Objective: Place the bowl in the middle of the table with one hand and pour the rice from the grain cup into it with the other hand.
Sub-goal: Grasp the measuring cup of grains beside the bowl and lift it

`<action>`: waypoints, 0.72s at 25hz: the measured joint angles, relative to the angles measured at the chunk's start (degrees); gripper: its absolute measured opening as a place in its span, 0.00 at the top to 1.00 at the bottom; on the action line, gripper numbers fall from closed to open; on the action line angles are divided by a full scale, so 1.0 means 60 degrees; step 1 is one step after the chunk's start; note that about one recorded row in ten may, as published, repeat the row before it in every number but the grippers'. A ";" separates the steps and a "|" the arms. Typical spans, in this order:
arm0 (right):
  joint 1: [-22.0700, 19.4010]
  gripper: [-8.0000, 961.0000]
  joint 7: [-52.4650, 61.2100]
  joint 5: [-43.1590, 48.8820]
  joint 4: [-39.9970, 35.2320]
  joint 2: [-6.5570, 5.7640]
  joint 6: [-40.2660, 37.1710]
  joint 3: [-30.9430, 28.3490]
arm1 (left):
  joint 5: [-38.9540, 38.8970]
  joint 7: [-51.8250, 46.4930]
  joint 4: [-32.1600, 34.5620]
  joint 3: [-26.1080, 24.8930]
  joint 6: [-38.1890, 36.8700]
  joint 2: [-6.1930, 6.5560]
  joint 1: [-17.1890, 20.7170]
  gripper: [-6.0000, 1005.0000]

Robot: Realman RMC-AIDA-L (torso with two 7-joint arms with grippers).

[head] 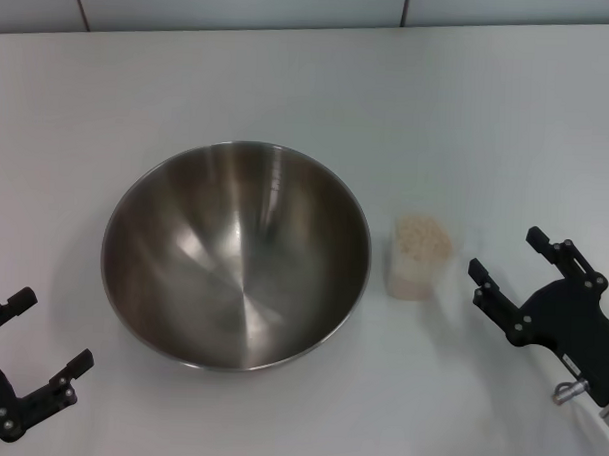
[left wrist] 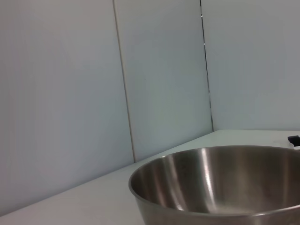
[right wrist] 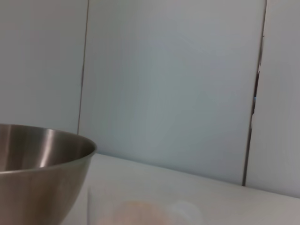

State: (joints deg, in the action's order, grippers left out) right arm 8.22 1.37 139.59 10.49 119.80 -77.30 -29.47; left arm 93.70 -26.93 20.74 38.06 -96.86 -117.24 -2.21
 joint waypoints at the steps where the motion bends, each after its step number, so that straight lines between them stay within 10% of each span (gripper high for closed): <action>1: 0.0044 0.21 -0.0001 0.0000 0.0018 0.0000 0.0053 0.0000 | 0.0000 0.0000 0.0000 0.0006 0.0001 0.0000 -0.0004 0.14; 18: 0.0620 0.21 -0.0009 -0.0215 0.0141 0.0000 0.0675 -0.0137 | 0.0037 0.0025 -0.0001 0.0027 0.0031 -0.0001 0.0051 0.14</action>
State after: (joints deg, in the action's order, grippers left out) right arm 11.94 1.32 138.30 11.34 119.80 -73.25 -30.30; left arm 93.92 -26.78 20.74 38.22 -96.67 -117.24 -1.91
